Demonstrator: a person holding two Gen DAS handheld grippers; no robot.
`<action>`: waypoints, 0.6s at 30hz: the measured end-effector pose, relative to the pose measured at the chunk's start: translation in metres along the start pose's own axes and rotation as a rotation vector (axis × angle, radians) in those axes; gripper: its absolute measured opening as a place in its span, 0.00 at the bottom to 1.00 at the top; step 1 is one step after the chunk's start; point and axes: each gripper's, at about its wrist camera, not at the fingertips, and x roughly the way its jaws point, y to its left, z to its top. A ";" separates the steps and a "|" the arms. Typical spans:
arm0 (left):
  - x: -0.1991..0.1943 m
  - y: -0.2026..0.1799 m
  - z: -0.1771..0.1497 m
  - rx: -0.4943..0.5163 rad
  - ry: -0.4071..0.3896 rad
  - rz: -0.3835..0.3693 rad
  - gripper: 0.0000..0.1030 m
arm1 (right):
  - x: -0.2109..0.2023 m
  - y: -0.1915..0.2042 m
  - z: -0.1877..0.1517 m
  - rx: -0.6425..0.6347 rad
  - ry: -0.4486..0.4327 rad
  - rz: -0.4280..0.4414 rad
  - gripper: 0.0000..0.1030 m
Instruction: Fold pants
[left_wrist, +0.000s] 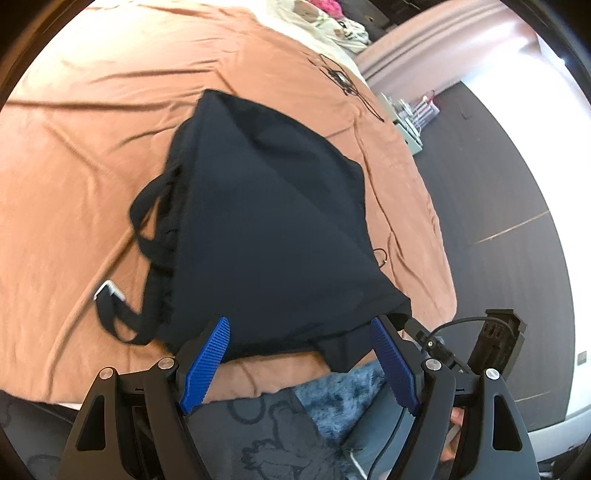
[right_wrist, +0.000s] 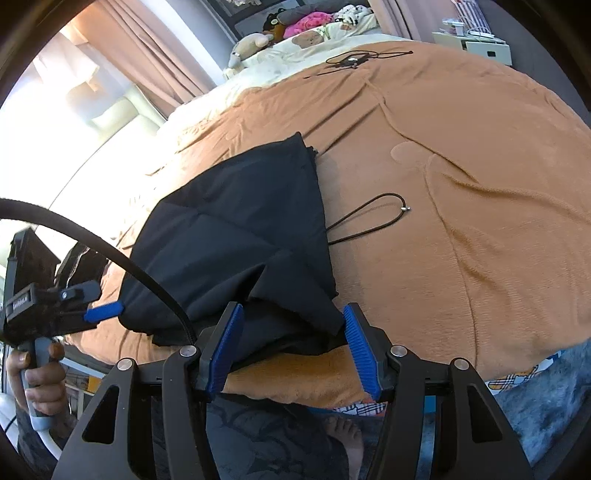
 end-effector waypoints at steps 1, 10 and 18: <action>-0.001 0.004 -0.002 -0.010 0.000 -0.009 0.78 | 0.000 0.001 0.000 0.000 0.001 -0.004 0.53; -0.012 0.033 -0.022 -0.079 -0.004 -0.071 0.86 | -0.001 0.008 -0.004 -0.023 0.009 -0.044 0.53; 0.005 0.052 -0.032 -0.139 -0.003 -0.105 0.87 | 0.001 0.008 -0.006 -0.012 0.029 -0.052 0.53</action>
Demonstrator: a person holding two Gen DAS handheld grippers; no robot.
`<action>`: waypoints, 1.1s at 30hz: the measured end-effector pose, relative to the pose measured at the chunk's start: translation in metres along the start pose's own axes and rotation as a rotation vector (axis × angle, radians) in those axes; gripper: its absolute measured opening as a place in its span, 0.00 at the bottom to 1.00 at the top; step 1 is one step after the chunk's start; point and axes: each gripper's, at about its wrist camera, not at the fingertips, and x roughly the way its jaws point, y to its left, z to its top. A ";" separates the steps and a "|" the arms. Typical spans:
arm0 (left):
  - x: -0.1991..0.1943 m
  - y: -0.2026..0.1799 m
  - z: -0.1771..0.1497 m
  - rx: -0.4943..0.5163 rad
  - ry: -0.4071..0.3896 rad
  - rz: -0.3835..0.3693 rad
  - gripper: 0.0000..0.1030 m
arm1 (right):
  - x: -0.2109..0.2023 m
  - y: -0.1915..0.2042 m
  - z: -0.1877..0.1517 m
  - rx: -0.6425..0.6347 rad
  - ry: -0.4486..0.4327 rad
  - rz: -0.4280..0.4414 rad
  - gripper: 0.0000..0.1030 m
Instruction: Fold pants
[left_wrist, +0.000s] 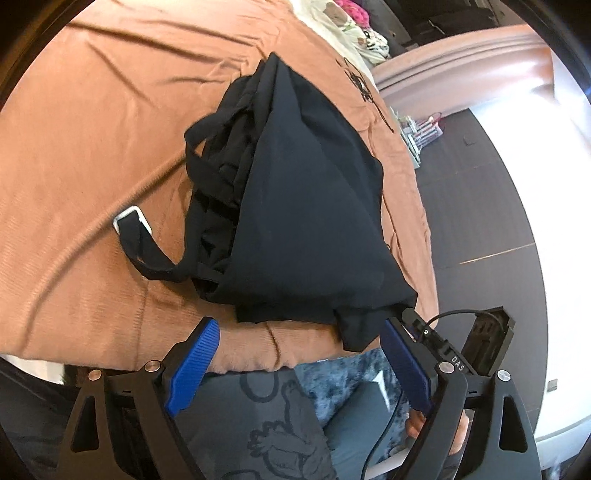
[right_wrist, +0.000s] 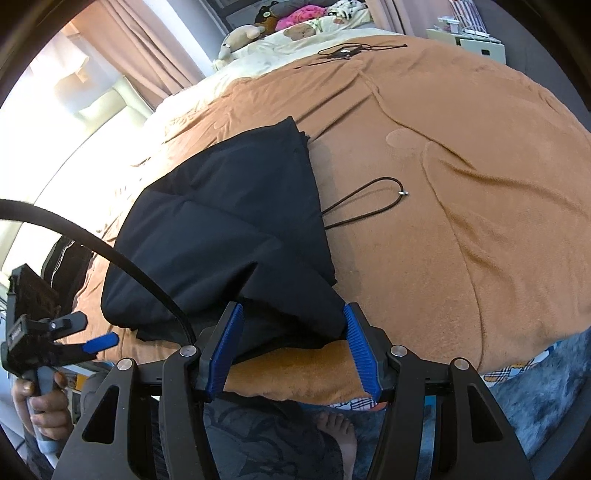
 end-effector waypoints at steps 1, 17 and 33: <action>0.004 0.001 0.000 -0.004 -0.001 -0.009 0.87 | -0.001 0.000 0.000 -0.002 0.002 -0.001 0.53; 0.013 0.006 0.023 -0.018 -0.136 0.023 0.73 | -0.001 -0.007 -0.004 0.007 0.007 0.016 0.53; -0.023 -0.064 0.068 0.103 -0.240 0.040 0.30 | 0.003 -0.017 -0.008 -0.019 -0.030 0.087 0.19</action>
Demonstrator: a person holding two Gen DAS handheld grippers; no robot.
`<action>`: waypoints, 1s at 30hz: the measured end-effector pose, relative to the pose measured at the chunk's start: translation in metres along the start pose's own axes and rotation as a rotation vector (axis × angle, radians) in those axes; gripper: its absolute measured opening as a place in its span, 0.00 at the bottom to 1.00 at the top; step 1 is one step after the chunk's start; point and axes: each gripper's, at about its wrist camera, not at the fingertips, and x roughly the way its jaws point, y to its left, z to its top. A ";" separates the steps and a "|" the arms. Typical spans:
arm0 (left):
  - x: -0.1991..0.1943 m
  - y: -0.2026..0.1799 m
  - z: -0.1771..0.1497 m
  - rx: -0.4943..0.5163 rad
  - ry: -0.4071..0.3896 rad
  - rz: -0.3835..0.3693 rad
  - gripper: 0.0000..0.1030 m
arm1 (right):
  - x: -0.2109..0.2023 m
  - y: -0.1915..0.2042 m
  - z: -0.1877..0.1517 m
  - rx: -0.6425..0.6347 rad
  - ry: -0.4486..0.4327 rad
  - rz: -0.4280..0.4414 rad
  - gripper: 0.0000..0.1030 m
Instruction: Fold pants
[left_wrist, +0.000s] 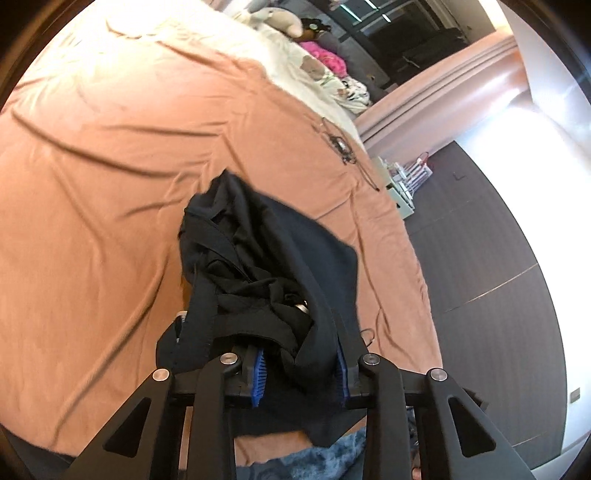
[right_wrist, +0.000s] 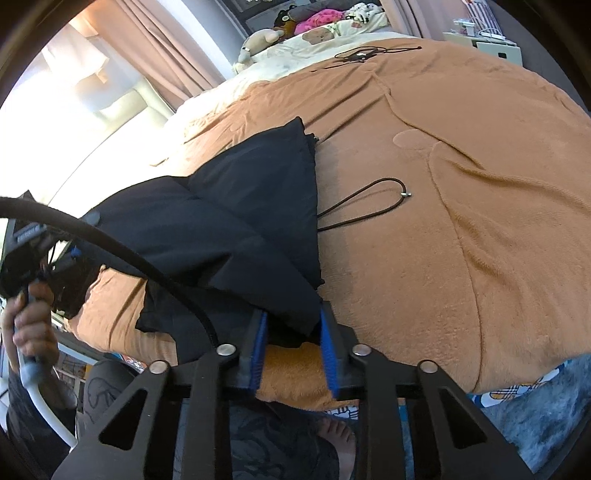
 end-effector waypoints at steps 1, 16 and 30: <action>0.001 -0.003 0.004 0.006 -0.002 -0.003 0.30 | 0.001 0.000 0.000 0.001 -0.002 0.001 0.17; 0.049 -0.051 0.068 0.111 0.010 -0.011 0.29 | 0.003 -0.018 0.006 0.045 -0.003 0.107 0.04; 0.121 -0.081 0.106 0.188 0.077 -0.008 0.40 | 0.008 -0.025 0.010 0.084 0.012 0.122 0.03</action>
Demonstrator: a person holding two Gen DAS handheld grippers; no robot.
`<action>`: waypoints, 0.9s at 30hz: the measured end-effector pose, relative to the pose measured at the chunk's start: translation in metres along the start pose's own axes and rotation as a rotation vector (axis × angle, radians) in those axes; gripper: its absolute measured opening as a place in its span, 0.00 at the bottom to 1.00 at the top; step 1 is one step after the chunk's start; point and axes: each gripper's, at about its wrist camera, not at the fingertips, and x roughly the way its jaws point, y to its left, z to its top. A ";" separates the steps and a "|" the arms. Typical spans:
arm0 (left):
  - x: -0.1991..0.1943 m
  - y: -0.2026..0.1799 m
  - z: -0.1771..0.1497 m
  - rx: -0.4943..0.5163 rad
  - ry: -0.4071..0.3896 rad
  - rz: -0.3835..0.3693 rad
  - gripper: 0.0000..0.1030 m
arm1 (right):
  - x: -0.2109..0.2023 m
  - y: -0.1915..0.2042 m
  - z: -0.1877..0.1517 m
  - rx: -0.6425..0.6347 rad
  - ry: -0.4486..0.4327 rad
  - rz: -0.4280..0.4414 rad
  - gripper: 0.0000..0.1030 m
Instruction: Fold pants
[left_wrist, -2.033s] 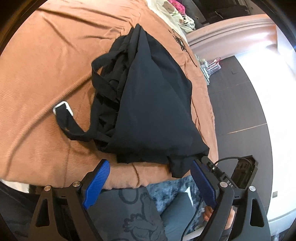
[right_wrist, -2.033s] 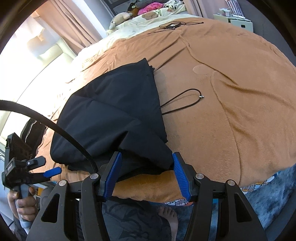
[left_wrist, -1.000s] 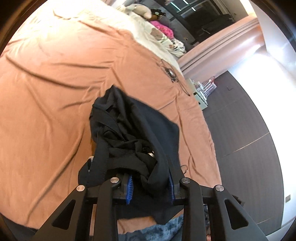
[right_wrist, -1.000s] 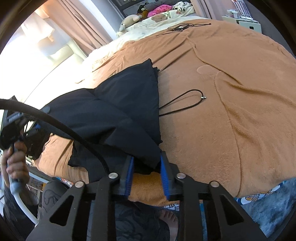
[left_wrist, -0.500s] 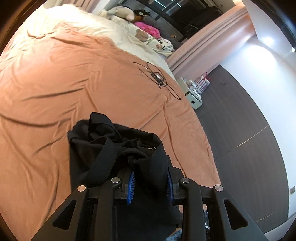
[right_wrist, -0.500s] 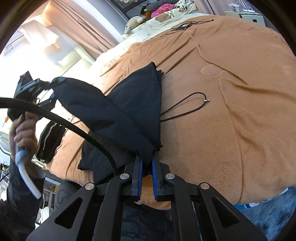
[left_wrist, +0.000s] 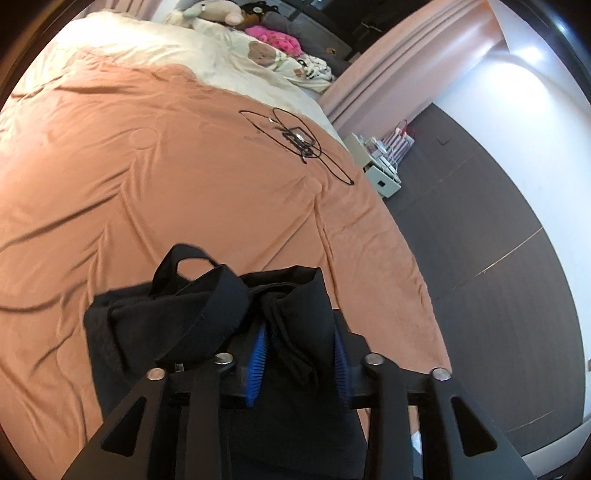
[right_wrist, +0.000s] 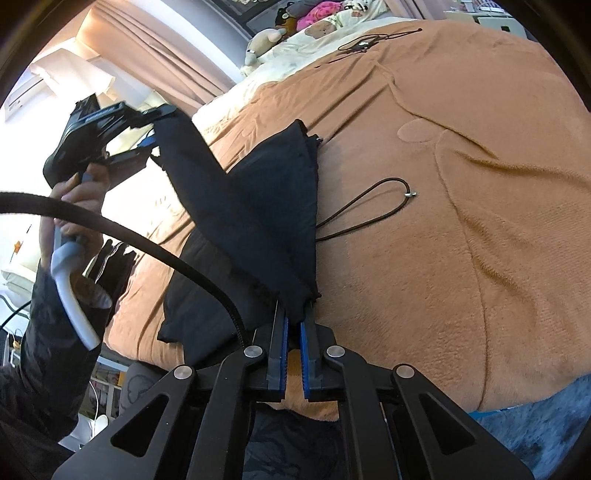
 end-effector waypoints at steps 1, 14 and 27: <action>0.002 -0.002 0.002 0.005 -0.002 -0.006 0.49 | 0.001 0.000 0.000 0.005 0.001 -0.001 0.03; -0.019 0.029 -0.021 -0.035 -0.012 0.054 0.67 | -0.003 0.009 -0.003 -0.004 -0.011 0.004 0.00; -0.050 0.086 -0.081 -0.129 0.027 0.131 0.67 | -0.022 0.023 -0.019 0.006 -0.047 0.046 0.00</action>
